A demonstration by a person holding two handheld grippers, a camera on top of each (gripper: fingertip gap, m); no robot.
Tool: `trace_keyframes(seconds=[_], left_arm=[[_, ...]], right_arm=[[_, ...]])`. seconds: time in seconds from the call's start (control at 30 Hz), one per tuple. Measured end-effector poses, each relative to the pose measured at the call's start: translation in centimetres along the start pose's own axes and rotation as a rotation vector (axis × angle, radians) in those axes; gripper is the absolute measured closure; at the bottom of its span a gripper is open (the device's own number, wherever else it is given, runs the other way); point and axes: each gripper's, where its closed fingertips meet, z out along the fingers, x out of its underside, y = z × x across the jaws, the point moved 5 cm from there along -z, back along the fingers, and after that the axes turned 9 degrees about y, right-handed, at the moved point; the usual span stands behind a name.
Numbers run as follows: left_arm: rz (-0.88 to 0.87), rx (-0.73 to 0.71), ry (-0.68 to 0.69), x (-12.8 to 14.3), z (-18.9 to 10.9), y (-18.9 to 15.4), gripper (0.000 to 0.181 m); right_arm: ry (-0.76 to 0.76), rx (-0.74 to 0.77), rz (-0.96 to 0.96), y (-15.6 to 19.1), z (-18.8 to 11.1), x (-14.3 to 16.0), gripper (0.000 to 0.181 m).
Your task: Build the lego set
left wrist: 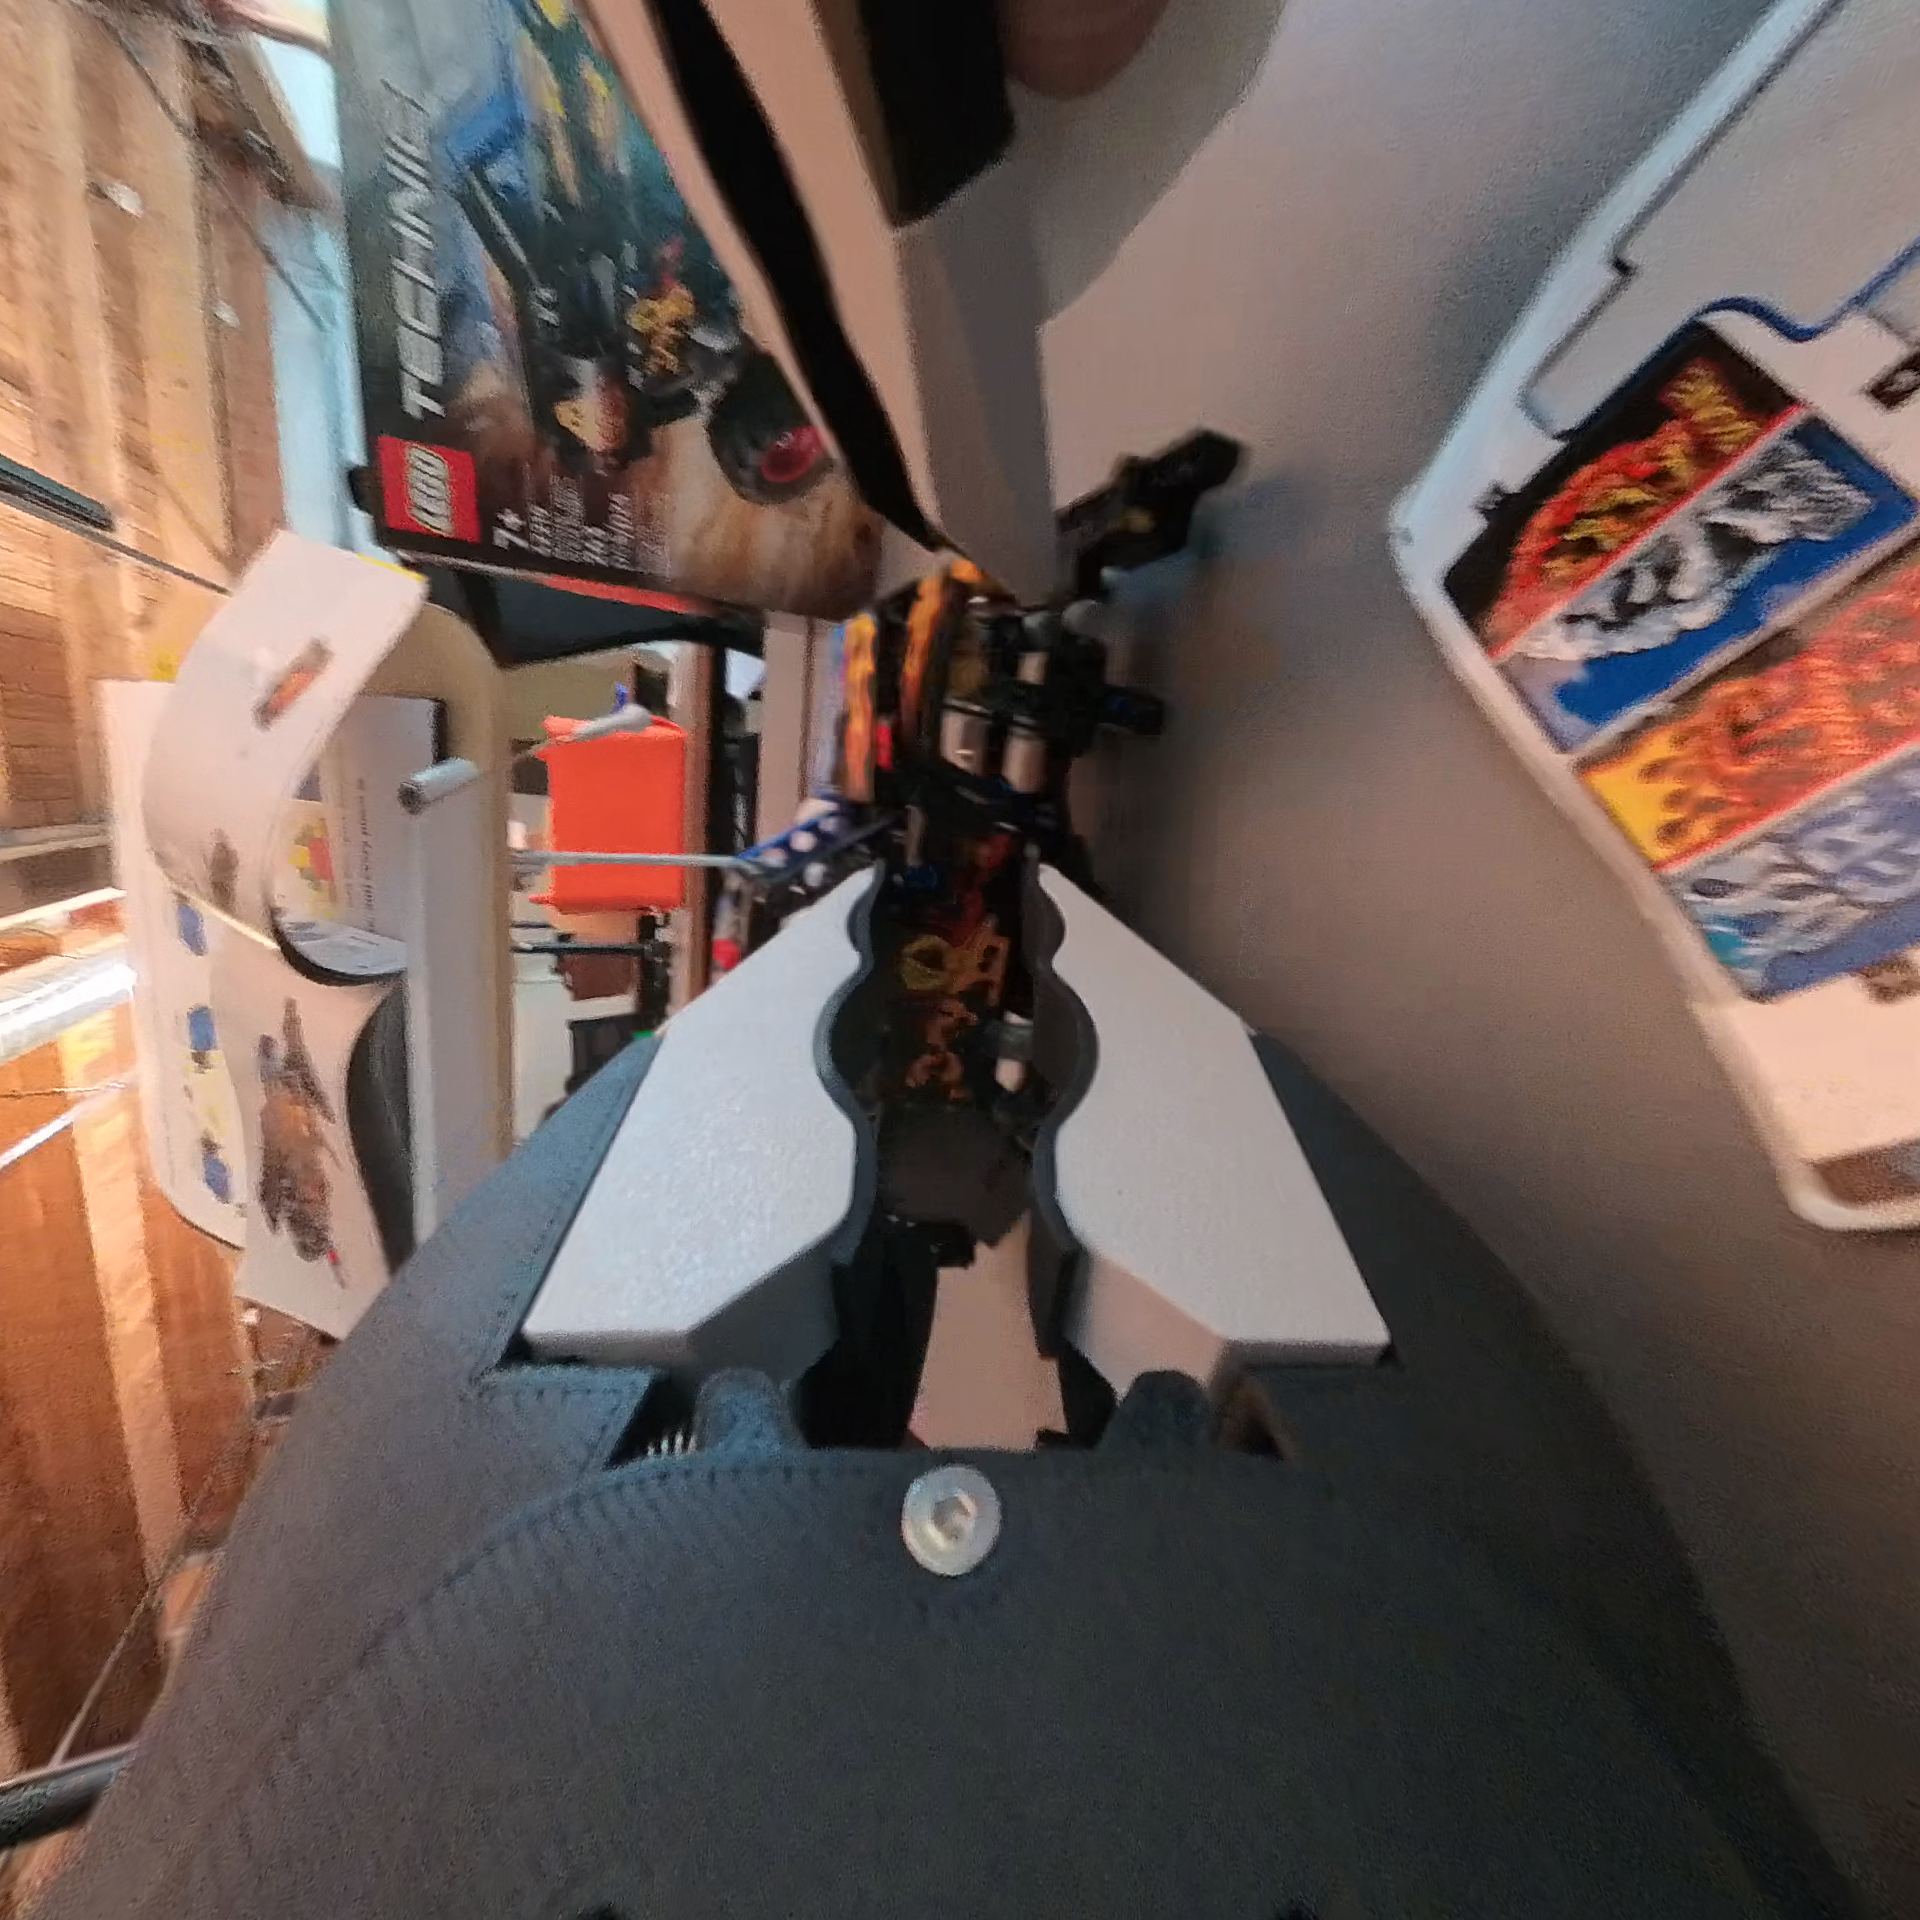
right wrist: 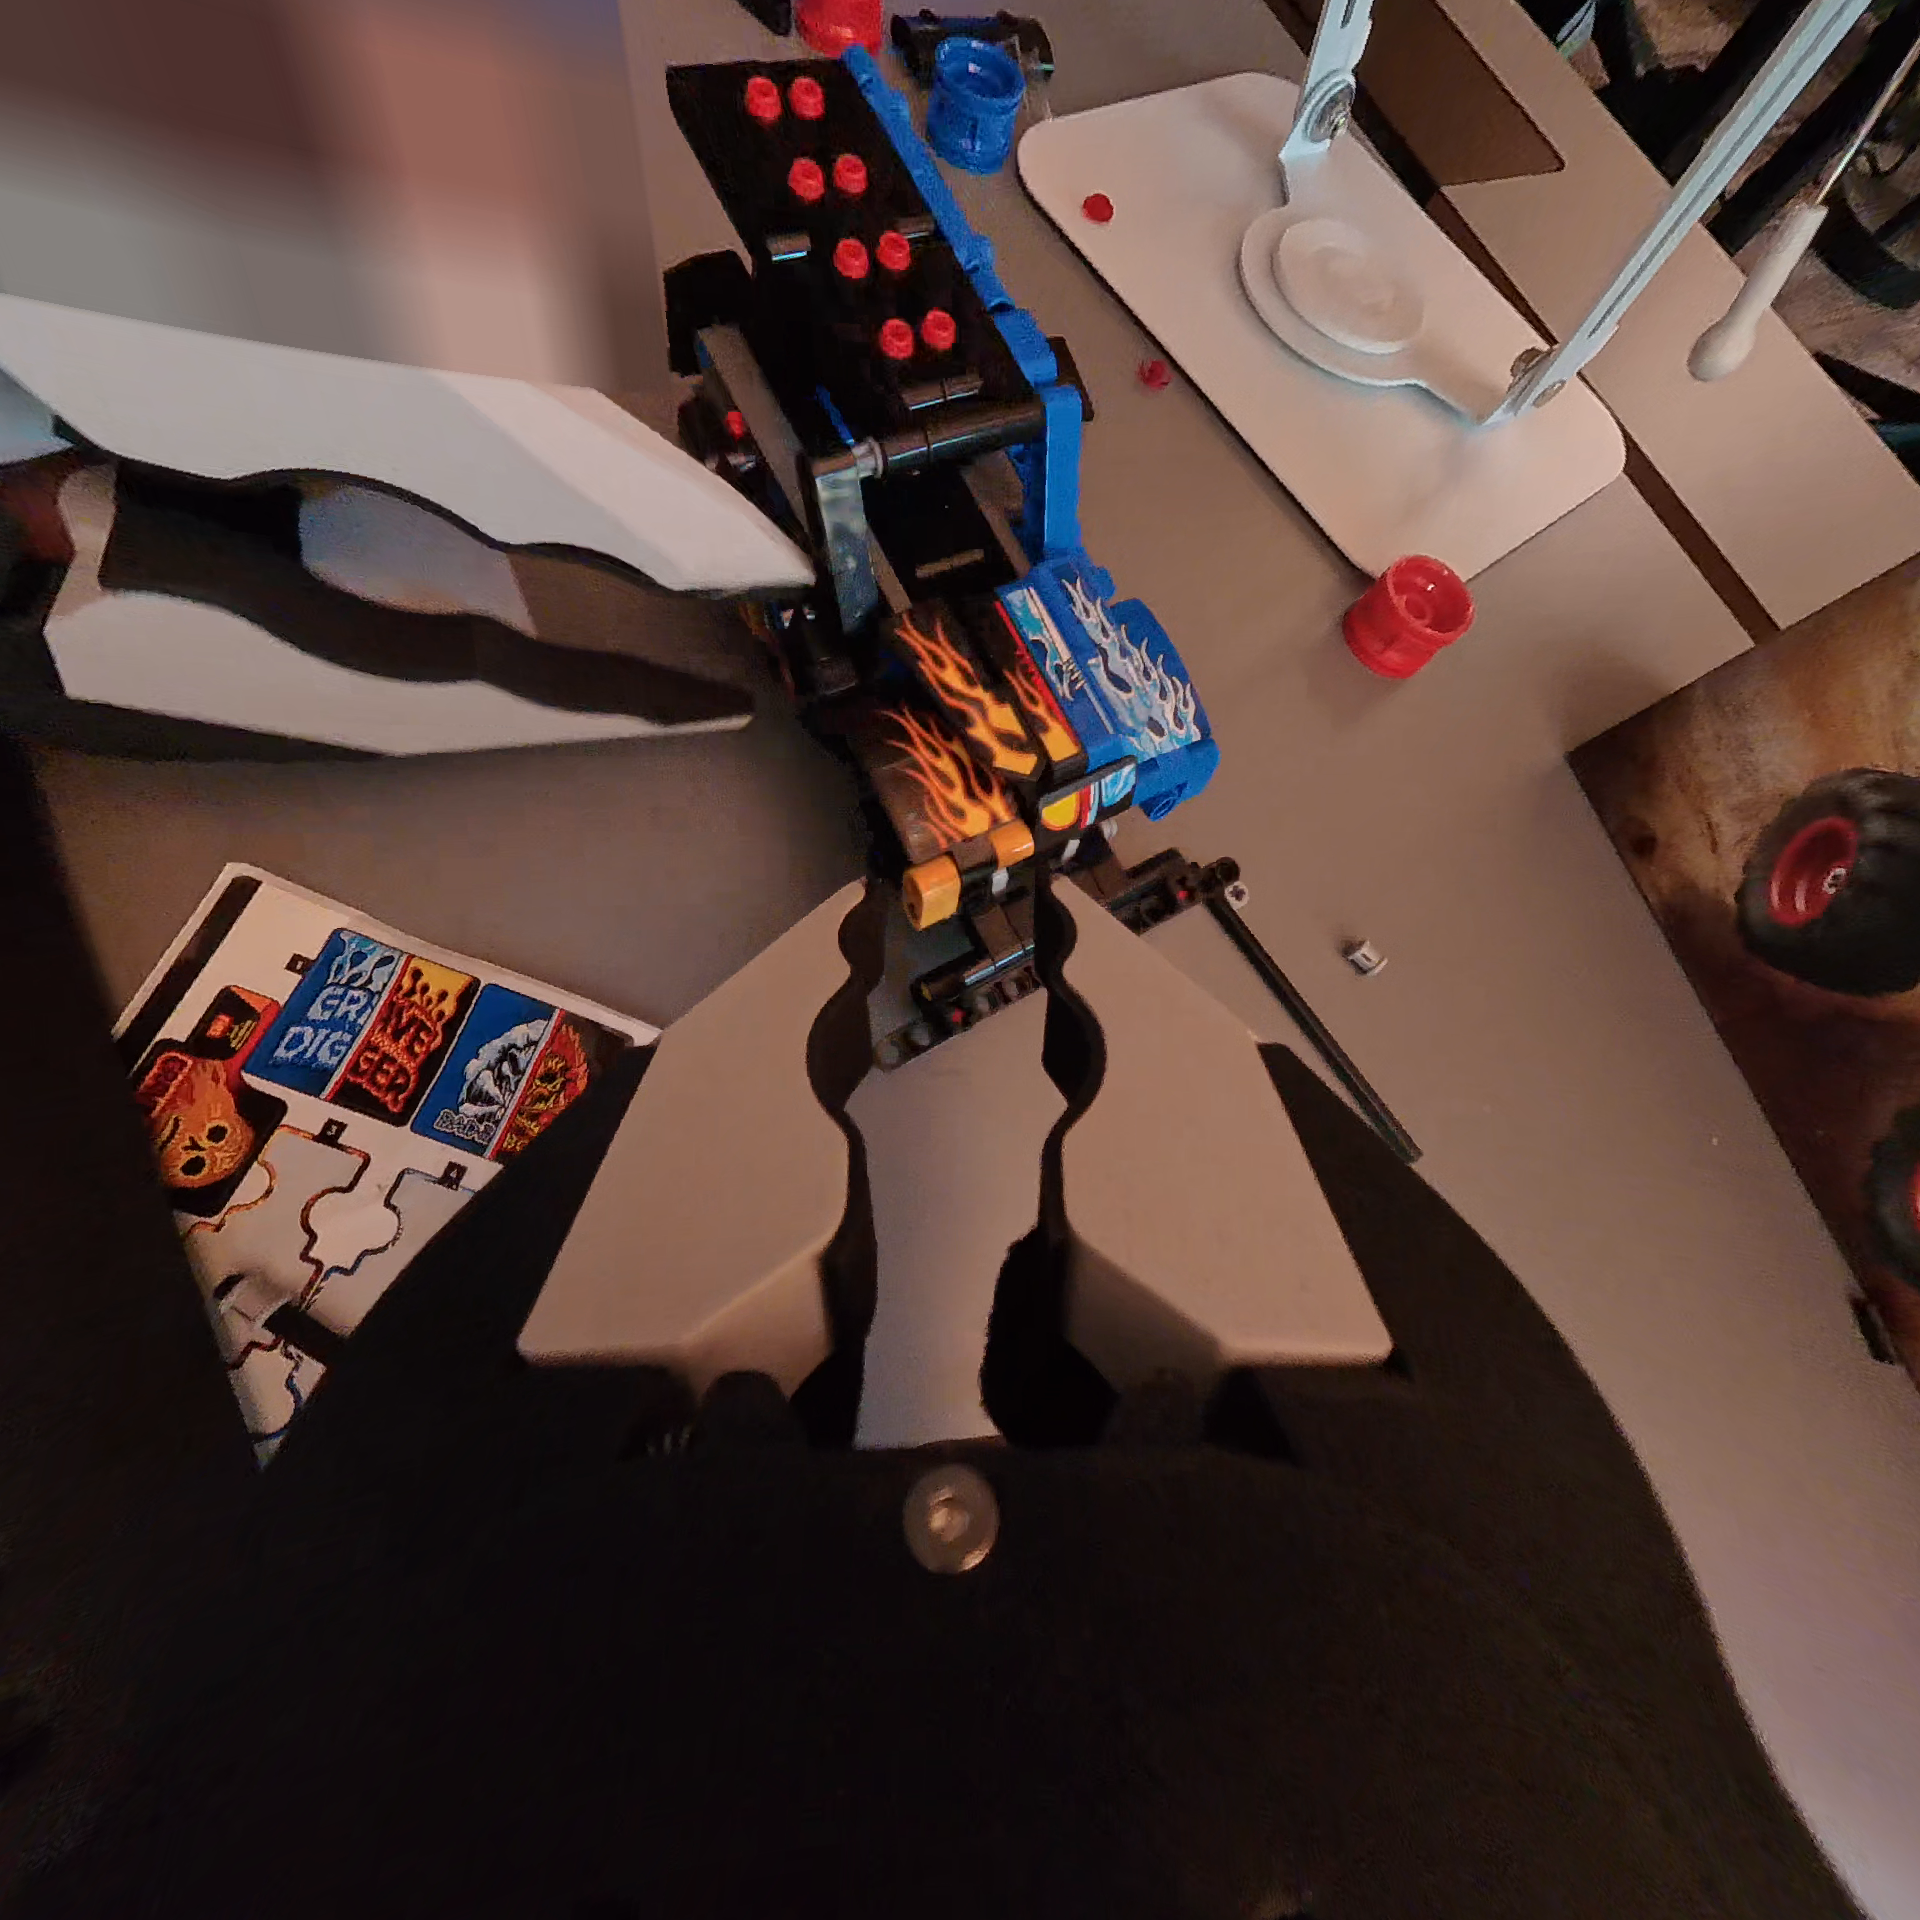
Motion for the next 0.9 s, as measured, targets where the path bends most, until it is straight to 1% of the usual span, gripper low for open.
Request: trace_keyframes(seconds=[0.03, 0.07, 0.13, 0.23, 0.3, 0.33, 0.37, 0.43, 0.47, 0.53, 0.57, 0.6, 0.63, 0.67, 0.73, 0.77, 0.8, 0.83, 0.87, 0.9], left_arm=[[-0.002, 0.000, 0.017, 0.1, -0.1, -0.3, 0.149], [0.000, -0.002, 0.033, 0.3, -0.3, -0.4, 0.144], [-0.049, 0.026, 0.062, 0.7, -1.0, -0.4, 0.133], [-0.083, 0.012, 0.076, 1.6, -3.0, 0.1, 0.130], [-0.151, 0.029, 0.064, 3.0, -5.3, 1.1, 0.130], [-0.191, 0.033, 0.072, 4.4, -6.5, 1.9, 0.130], [-0.255, 0.074, 0.093, 6.3, -7.6, 2.7, 0.130], [-0.410, 0.228, 0.114, 10.6, -9.8, 3.5, 0.129], [-0.467, 0.307, 0.134, 12.9, -10.8, 3.5, 0.134], [-0.543, 0.475, 0.210, 16.8, -12.3, 2.5, 0.137], [-0.565, 0.516, 0.235, 18.3, -12.7, 2.0, 0.140], [-0.589, 0.577, 0.242, 19.1, -12.9, 1.3, 0.144], [-0.612, 0.653, 0.242, 19.3, -13.1, 0.4, 0.148], [-0.623, 0.690, 0.252, 19.5, -12.8, -0.3, 0.152], [-0.598, 0.727, 0.320, 20.2, -12.0, -1.8, 0.157], [-0.576, 0.737, 0.338, 20.4, -11.7, -2.5, 0.161], [-0.560, 0.716, 0.356, 20.6, -11.2, -2.8, 0.165], [-0.557, 0.708, 0.356, 20.5, -10.9, -3.0, 0.176], [-0.571, 0.719, 0.334, 20.3, -10.8, -3.1, 0.181], [-0.579, 0.721, 0.328, 20.2, -10.7, -3.1, 0.181]], right_arm=[[0.001, 0.003, -0.003, 0.0, 0.1, 0.0, 0.156], [0.003, 0.003, -0.007, 0.1, 0.2, 0.0, 0.159], [0.001, 0.000, -0.014, 0.2, 0.4, 0.1, 0.159], [-0.011, 0.009, -0.015, 0.2, 0.3, 0.4, 0.153], [-0.026, 0.024, 0.004, -0.2, -0.1, 0.6, 0.151], [-0.035, 0.028, 0.016, -0.4, -0.3, 0.7, 0.152], [-0.045, 0.032, 0.026, -0.6, -0.5, 0.8, 0.152], [-0.062, 0.038, 0.036, -0.9, -0.8, 0.8, 0.152], [-0.070, 0.035, 0.040, -1.0, -0.9, 0.7, 0.152], [-0.075, 0.030, 0.039, -1.0, -1.0, 0.6, 0.152], [-0.074, 0.035, 0.032, -0.9, -1.0, 0.5, 0.152], [-0.075, 0.038, 0.024, -0.9, -1.1, 0.3, 0.153], [-0.077, 0.037, 0.018, -0.8, -1.2, 0.1, 0.154], [-0.078, 0.036, 0.015, -0.6, -1.3, 0.0, 0.154], [-0.077, 0.041, 0.006, -0.2, -1.5, -0.2, 0.156], [-0.081, 0.046, 0.001, 0.0, -1.8, -0.4, 0.156], [-0.087, 0.050, -0.001, 0.3, -2.0, -0.4, 0.157], [-0.092, 0.054, -0.003, 0.6, -2.3, -0.4, 0.158], [-0.093, 0.058, -0.005, 0.8, -2.5, -0.4, 0.159], [-0.092, 0.061, -0.005, 1.0, -2.7, -0.2, 0.159]])
